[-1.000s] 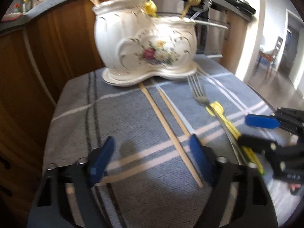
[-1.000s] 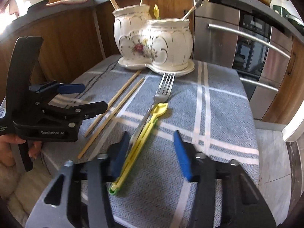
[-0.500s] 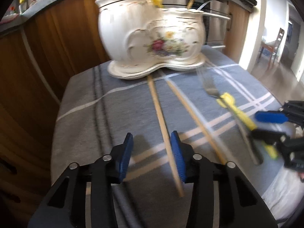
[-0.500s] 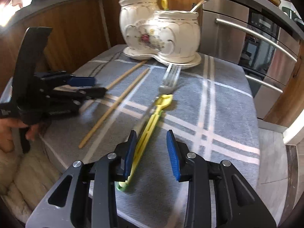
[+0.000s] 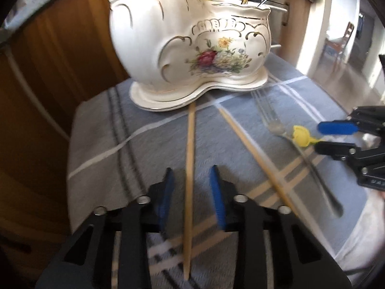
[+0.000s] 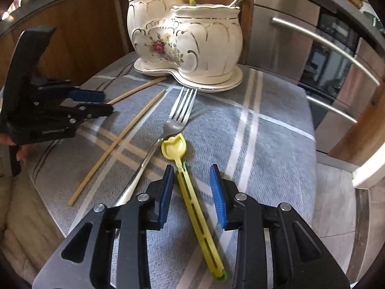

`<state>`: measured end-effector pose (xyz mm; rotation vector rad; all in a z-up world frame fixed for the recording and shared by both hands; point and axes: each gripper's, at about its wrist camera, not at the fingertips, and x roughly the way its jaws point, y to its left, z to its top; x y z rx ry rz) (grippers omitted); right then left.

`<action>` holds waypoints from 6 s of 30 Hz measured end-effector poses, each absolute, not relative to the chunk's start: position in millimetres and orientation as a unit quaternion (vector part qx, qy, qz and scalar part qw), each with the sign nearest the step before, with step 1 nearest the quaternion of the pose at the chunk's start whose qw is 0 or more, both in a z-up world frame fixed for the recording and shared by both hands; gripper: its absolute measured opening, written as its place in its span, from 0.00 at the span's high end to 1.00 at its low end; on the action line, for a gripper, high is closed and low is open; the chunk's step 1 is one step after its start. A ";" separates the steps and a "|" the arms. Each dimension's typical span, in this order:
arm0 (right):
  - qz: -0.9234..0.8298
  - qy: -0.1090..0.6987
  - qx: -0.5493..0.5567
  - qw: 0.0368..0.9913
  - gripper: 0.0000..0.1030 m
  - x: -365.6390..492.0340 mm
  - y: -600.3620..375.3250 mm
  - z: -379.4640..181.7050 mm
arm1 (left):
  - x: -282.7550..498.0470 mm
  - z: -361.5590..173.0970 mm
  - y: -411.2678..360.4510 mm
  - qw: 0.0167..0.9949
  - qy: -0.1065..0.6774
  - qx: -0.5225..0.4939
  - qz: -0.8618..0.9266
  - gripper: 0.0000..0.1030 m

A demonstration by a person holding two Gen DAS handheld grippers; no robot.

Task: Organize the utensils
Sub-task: 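Grasp a chopstick with the left tool while the right tool grasps the yellow utensil, then carry the chopstick over the tall cup while the right tool carries the yellow utensil over the short cup, then open the left tool to drop the chopstick while the right tool drops the yellow utensil, then raise both open tools away from the holder, then grasp the last chopstick with the left tool while the right tool grasps the gold fork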

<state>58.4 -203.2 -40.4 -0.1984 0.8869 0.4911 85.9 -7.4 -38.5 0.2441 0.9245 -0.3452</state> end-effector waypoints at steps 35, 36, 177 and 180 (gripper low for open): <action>0.256 0.158 0.121 0.946 0.91 74.7 -211.4 78.7 | 43.9 68.9 -0.2 0.961 0.197 0.063 -0.181 0.94; 0.256 0.150 0.127 0.947 0.91 82.5 -209.1 82.3 | 48.0 73.9 0.8 0.963 0.192 0.058 -0.179 0.94; 0.204 0.393 -0.070 0.894 0.67 55.8 -159.4 -44.9 | 27.8 -15.8 5.9 0.957 0.267 0.033 -0.108 0.09; 0.199 0.395 -0.077 0.894 0.72 57.9 -156.0 -46.3 | 28.5 -17.1 4.6 0.956 0.270 0.038 -0.108 0.09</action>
